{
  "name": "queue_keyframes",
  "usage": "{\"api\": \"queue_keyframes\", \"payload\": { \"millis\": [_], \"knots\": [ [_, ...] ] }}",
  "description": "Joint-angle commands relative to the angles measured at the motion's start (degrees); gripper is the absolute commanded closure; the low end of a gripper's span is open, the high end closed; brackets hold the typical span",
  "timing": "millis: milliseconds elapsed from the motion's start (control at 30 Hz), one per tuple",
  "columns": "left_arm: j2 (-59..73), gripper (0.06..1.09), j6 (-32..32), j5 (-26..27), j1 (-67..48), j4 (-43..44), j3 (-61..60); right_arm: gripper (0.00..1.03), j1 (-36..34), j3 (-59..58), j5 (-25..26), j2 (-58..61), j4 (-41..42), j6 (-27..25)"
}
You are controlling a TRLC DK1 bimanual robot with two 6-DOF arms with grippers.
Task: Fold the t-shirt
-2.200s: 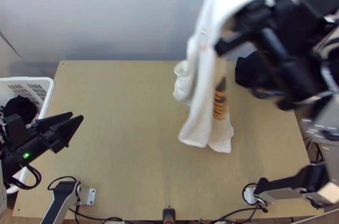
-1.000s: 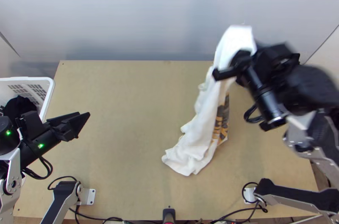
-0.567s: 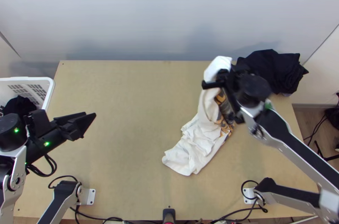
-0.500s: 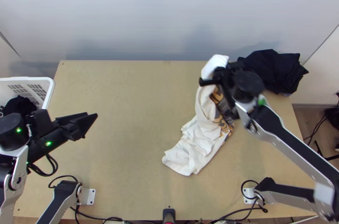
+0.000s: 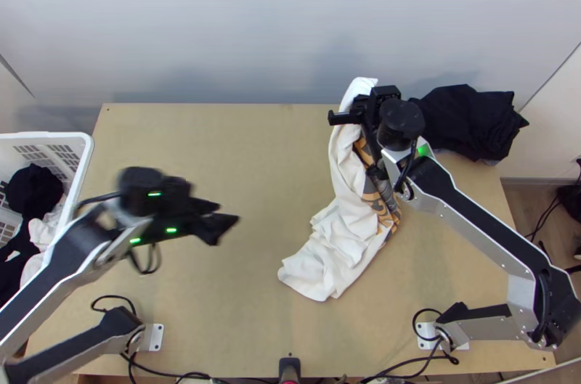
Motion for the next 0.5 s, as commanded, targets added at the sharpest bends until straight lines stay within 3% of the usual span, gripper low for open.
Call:
{"api": "queue_keyframes", "payload": {
  "millis": [0, 200, 367, 467],
  "knots": [
    [17.1, 0.14, 9.4, -6.0, -15.6, -0.6, 8.0, 1.00, -0.6, -2.9, 0.2, -3.2, 0.1, 2.2],
    [26.3, 0.11, 10.6, -6.8, -25.0, 0.1, 15.5, 1.00, -3.6, -3.6, 0.2, -6.1, -0.6, 3.5],
    [34.9, 0.11, 7.2, -11.4, -27.7, 2.0, 21.2, 1.00, -6.5, -4.8, 0.2, -8.8, -1.3, 4.3],
    [36.8, 0.11, 7.2, -14.4, -30.2, 8.2, 20.5, 1.00, -7.1, -4.9, 0.2, -9.9, -1.3, 4.3]
  ]
}}
